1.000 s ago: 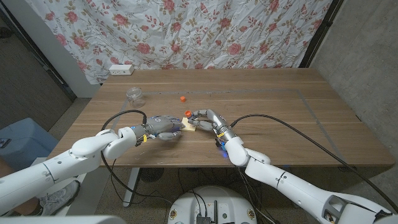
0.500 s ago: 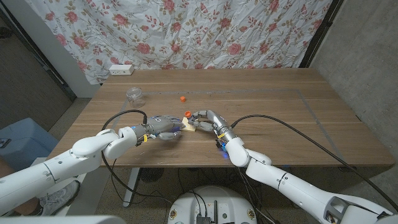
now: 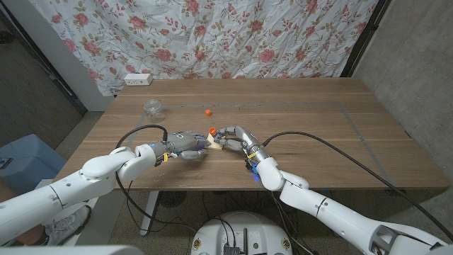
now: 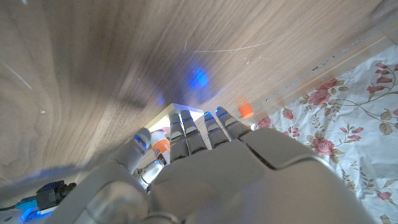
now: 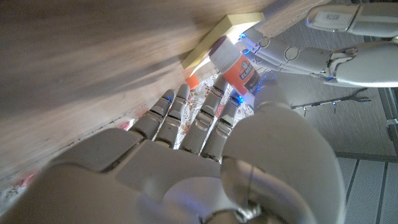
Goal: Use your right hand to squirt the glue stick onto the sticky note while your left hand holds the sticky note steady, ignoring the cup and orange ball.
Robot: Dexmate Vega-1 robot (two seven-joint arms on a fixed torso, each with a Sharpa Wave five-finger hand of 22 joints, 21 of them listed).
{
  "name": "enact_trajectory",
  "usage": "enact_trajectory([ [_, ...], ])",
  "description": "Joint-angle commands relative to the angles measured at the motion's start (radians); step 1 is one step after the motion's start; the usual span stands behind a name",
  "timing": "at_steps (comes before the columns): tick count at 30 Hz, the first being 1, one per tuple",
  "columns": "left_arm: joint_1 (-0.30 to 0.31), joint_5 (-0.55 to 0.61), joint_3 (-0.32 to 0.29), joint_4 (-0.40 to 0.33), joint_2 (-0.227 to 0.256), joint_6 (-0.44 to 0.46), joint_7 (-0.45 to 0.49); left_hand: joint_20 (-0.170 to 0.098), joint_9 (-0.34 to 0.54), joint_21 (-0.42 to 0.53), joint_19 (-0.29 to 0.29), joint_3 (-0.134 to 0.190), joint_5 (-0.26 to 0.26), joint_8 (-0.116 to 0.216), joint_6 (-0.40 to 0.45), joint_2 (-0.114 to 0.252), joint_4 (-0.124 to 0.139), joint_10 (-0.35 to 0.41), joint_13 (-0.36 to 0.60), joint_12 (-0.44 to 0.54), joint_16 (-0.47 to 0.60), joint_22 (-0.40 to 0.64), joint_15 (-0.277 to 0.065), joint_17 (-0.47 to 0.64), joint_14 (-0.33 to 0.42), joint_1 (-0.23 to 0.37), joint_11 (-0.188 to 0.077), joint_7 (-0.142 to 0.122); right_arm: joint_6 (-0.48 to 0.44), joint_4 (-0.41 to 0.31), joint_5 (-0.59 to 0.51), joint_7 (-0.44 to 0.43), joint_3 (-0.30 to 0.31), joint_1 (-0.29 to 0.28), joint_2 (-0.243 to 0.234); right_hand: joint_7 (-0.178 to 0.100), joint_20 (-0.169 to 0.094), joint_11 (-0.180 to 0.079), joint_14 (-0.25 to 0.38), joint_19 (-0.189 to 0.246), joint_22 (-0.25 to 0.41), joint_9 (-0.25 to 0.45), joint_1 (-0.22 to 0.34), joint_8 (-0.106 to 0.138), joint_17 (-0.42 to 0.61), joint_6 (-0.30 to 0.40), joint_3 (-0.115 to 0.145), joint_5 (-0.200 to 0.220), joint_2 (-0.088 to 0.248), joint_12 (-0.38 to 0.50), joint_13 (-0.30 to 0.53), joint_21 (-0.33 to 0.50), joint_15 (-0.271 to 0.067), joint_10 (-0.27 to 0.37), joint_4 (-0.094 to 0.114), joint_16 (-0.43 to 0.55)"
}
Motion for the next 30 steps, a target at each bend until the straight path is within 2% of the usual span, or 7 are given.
enact_trajectory([
  [1, 0.002, -0.001, 0.001, -0.004, 0.002, 0.001, -0.006, -0.115, 0.001, 0.007, 0.007, 0.006, 0.000, 0.005, 0.016, 0.090, -0.006, 0.006, 0.005, 0.004, 0.003, 0.004, -0.111, 0.002, 0.008, 0.006, 0.000, 0.001, 0.004, 0.011, 0.001, -0.009, 0.000, -0.001, 0.009, 0.002, -0.006, -0.002, -0.001, -0.004, 0.004, 0.001, -0.001, 0.005, 0.003, 0.007, -0.005, 0.003, 0.010, 0.000, 0.005, 0.001, -0.132, 0.010, -0.002, 0.010],
  [11, 0.006, -0.006, 0.000, -0.007, 0.003, 0.004, -0.010, -0.115, 0.002, 0.007, 0.008, 0.006, -0.001, 0.005, 0.018, 0.090, -0.007, 0.008, 0.005, 0.004, 0.003, 0.004, -0.110, 0.002, 0.010, 0.005, -0.003, 0.002, 0.018, 0.026, 0.002, -0.016, -0.003, 0.006, 0.020, 0.002, -0.007, -0.002, 0.000, -0.004, 0.004, 0.001, -0.002, 0.004, 0.004, 0.007, -0.005, 0.003, 0.013, 0.000, 0.005, 0.001, -0.131, 0.010, -0.002, 0.011],
  [30, -0.002, -0.009, 0.004, 0.000, -0.001, -0.004, -0.017, -0.115, 0.002, 0.007, 0.009, 0.007, -0.001, 0.004, 0.021, 0.089, -0.006, 0.012, 0.005, 0.003, 0.002, 0.004, -0.111, 0.002, 0.012, 0.004, -0.002, 0.002, 0.027, -0.014, 0.024, -0.039, 0.026, -0.008, 0.022, 0.002, -0.005, -0.002, -0.001, -0.006, 0.004, 0.001, -0.004, 0.003, 0.004, 0.006, -0.008, 0.002, 0.013, 0.000, 0.005, 0.000, -0.130, 0.009, -0.001, 0.011],
])
